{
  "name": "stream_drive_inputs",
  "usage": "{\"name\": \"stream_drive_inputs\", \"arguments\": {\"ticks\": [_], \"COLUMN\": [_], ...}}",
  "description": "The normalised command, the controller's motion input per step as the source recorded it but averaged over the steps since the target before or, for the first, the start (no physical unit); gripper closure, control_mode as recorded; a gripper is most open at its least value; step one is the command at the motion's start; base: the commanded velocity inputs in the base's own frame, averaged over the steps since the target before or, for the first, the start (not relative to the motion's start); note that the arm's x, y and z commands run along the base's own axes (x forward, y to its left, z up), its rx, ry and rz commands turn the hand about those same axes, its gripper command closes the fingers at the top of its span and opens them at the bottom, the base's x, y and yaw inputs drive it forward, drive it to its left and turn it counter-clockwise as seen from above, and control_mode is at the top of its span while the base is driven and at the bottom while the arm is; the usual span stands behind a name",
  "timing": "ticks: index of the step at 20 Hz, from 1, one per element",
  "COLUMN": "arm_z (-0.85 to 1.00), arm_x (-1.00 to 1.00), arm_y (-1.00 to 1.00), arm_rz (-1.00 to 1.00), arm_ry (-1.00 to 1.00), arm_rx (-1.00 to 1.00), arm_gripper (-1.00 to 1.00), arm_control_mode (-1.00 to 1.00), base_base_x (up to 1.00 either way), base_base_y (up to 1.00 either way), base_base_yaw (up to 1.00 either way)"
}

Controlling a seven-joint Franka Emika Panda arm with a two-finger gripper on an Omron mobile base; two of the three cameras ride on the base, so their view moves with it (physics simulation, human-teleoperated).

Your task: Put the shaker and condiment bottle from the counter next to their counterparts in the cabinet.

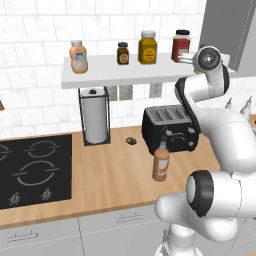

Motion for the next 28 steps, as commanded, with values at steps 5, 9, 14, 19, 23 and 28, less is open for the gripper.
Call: {"name": "stream_drive_inputs", "arguments": {"ticks": [5, 9, 14, 19, 23, 28], "arm_z": [-0.16, -0.02, 0.00, -0.08, -0.14, -0.24], "arm_x": [0.54, 0.40, 0.30, 0.27, 0.18, 0.09], "arm_y": [-0.02, -0.16, -0.21, -0.21, -0.16, -0.05], "arm_rz": [0.00, 0.00, 0.00, 0.00, 0.00, 0.00], "arm_ry": [0.00, 0.00, 0.00, 0.00, 0.00, 0.00], "arm_rx": [0.00, 0.00, 0.00, 0.00, 0.00, 0.00], "arm_gripper": [1.00, 1.00, 1.00, 1.00, 1.00, -1.00], "arm_control_mode": [-1.00, -1.00, -1.00, -1.00, -1.00, -1.00], "base_base_x": [0.00, 0.00, 0.00, 0.00, 0.00, 0.00], "base_base_y": [0.00, 0.00, 0.00, 0.00, 0.00, 0.00], "base_base_yaw": [0.00, 0.00, 0.00, 0.00, 0.00, 0.00]}}
